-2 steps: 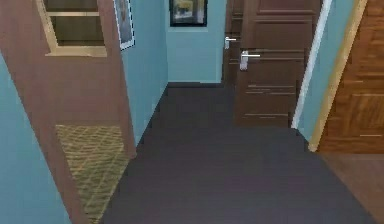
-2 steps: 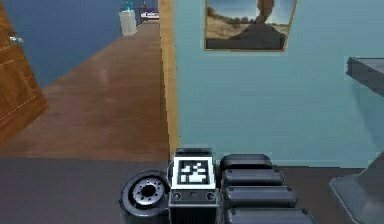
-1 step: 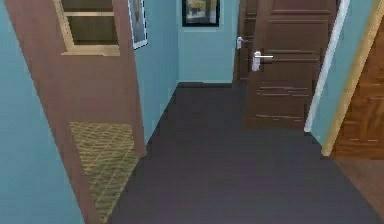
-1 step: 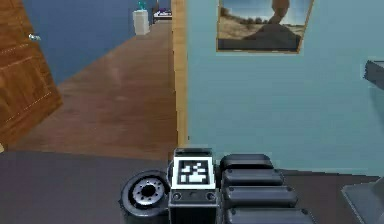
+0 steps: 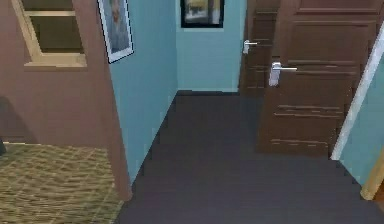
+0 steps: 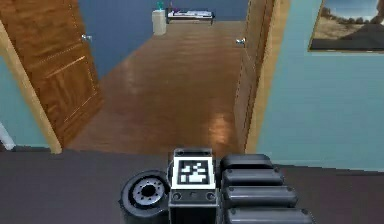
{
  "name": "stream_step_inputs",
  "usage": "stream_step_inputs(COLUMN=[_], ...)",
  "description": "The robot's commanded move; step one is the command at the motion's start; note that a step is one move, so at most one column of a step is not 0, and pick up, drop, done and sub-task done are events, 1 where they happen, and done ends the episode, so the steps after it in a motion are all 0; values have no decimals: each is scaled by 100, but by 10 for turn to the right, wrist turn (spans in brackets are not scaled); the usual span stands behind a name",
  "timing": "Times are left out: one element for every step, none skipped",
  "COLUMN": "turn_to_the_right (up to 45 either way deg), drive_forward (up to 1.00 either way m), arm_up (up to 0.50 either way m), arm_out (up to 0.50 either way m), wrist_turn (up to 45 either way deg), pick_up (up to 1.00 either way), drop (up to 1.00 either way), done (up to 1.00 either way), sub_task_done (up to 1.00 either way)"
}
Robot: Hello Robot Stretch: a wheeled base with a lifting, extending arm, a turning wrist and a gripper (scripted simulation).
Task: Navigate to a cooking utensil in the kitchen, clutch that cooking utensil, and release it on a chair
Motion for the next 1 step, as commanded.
stream_step_inputs(turn_to_the_right=[-210], drive_forward=[0], arm_up=[0], arm_out=[0], wrist_turn=[0], pick_up=[0], drop=[0], done=[0], sub_task_done=[0])
